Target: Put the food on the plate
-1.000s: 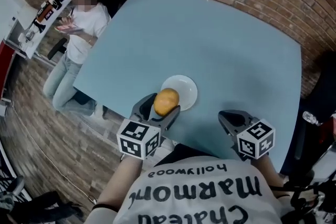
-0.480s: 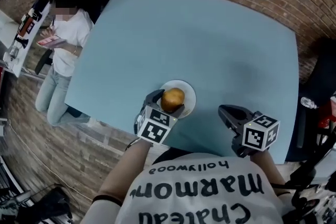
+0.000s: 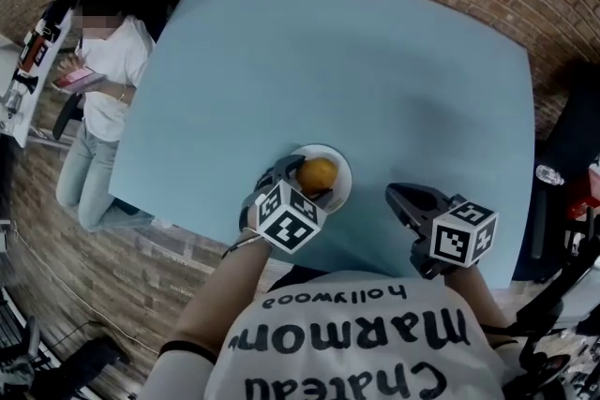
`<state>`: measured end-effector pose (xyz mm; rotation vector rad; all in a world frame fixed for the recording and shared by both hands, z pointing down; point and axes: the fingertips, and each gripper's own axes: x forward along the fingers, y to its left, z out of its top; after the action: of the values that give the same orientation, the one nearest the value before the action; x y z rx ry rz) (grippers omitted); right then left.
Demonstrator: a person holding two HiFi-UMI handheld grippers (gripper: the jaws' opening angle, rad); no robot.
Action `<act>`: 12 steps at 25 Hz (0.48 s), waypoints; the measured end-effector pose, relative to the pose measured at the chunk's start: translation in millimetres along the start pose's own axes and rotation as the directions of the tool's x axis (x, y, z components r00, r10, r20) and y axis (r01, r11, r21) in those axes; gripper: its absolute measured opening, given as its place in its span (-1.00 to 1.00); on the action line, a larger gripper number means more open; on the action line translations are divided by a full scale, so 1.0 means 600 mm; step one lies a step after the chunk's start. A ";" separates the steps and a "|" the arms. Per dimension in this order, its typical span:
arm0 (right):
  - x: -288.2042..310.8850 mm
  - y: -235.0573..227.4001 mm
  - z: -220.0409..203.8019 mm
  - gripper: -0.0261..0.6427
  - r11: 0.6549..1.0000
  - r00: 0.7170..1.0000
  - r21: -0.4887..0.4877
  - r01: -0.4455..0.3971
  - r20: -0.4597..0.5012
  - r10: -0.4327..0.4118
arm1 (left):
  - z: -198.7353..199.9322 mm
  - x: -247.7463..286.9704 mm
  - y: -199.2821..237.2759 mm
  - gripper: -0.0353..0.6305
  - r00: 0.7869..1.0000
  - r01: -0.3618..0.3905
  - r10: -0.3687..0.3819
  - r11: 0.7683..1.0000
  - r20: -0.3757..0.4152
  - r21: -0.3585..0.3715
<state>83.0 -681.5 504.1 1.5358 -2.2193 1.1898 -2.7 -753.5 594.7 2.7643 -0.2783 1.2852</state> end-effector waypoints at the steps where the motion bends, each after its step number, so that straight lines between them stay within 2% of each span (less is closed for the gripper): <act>1: 0.003 -0.001 0.001 -0.89 1.000 1.000 0.002 -0.003 -0.001 0.003 | 0.001 0.002 0.001 0.16 1.000 0.002 -0.002 1.000 0.000 0.008; 7: 0.015 -0.001 0.008 -0.89 1.000 1.000 0.012 -0.027 0.006 0.027 | 0.005 0.005 0.002 0.16 1.000 0.001 -0.003 0.998 0.029 0.067; 12: 0.015 0.006 0.014 -0.89 0.997 0.996 0.005 -0.082 0.031 0.082 | -0.004 0.010 -0.004 0.16 1.000 0.000 -0.001 0.994 0.008 0.110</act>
<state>78.2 -693.3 501.6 1.4879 -2.3214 1.2047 -0.3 -751.5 600.7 2.8606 -0.2127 1.3285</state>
